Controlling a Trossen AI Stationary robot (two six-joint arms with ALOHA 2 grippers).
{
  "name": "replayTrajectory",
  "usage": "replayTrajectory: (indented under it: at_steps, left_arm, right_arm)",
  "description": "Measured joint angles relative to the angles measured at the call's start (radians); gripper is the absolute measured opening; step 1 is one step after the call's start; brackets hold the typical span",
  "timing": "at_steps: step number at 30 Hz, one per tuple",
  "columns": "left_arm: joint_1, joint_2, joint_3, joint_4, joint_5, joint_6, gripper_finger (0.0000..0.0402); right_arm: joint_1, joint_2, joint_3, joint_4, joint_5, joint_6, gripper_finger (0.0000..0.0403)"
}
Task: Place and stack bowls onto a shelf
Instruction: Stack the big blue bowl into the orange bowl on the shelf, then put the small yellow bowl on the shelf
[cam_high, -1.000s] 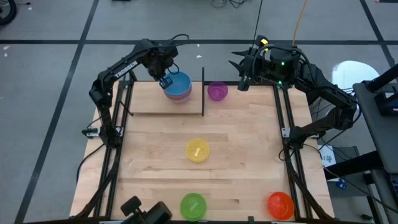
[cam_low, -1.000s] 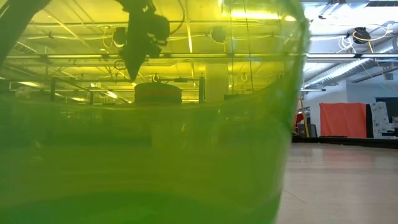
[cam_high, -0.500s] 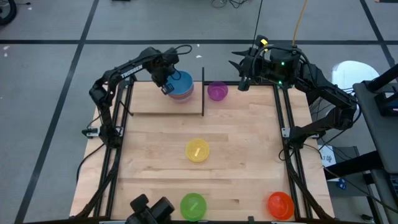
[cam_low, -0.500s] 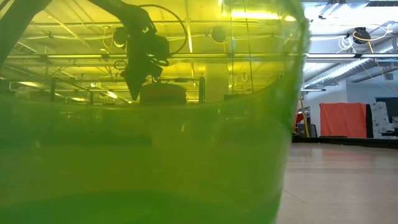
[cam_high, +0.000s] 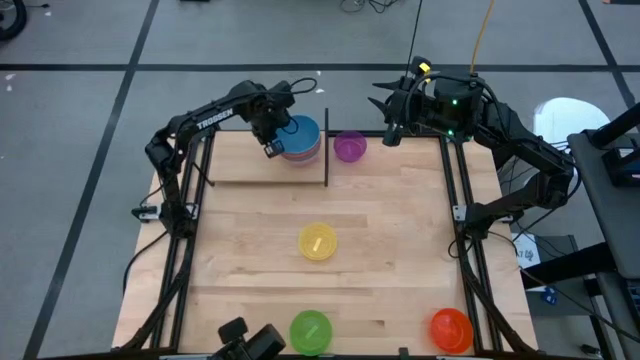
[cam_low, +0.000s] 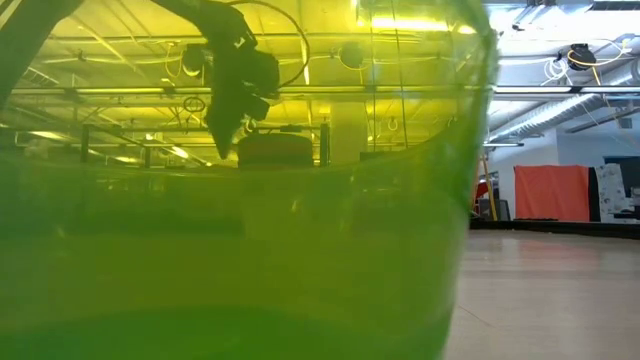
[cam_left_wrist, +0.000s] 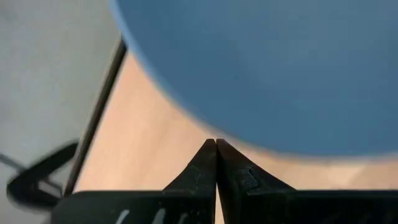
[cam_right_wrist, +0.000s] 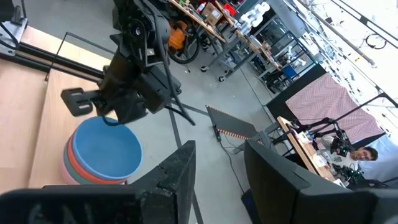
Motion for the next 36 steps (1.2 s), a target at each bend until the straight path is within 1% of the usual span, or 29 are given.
replayTrajectory:
  at_steps: [3,6,10,14,18,20,24,27,34,36]
  left_arm:
    - [0.000,-0.026,0.047,-0.114,-0.004,-0.019,0.0004]
    - [-0.019,-0.080,0.077,-0.209,-0.009,-0.052,0.0008]
    - [-0.071,-0.173,0.080,-0.251,-0.003,-0.090,0.0009]
    - [-0.121,-0.276,0.080,-0.248,-0.005,-0.149,0.0010]
    - [-0.168,-0.371,0.080,-0.247,-0.008,-0.214,0.0011]
    - [-0.187,-0.404,0.080,-0.248,-0.029,-0.246,0.0011]
    - [-0.212,-0.461,0.080,-0.248,-0.033,-0.278,0.0011]
    - [-0.234,-0.495,0.080,-0.248,-0.033,-0.283,0.0012]
    - [-0.261,-0.567,0.080,-0.248,-0.031,-0.282,0.0012]
    - [-0.265,-0.586,0.080,-0.248,-0.031,-0.282,0.0012]
  right_arm:
    - [0.000,0.000,0.000,-0.012,0.006,0.007,0.0132]
    - [0.000,-0.001,0.000,-0.078,0.004,0.045,0.0132]
    - [0.003,0.001,0.000,-0.180,-0.002,0.122,0.0132]
    - [0.015,0.006,0.000,-0.280,-0.003,0.194,0.0132]
    - [0.041,0.016,0.000,-0.343,-0.005,0.312,0.0132]
    - [0.056,0.022,-0.007,-0.360,-0.038,0.345,0.0131]
    - [0.109,0.023,-0.090,-0.357,-0.170,0.335,0.0122]
    - [0.171,0.024,-0.209,-0.301,-0.186,0.325,0.0117]
    - [0.301,0.025,-0.490,-0.004,-0.191,0.399,0.0118]
    - [0.338,0.025,-0.556,0.069,-0.217,0.436,0.0116]
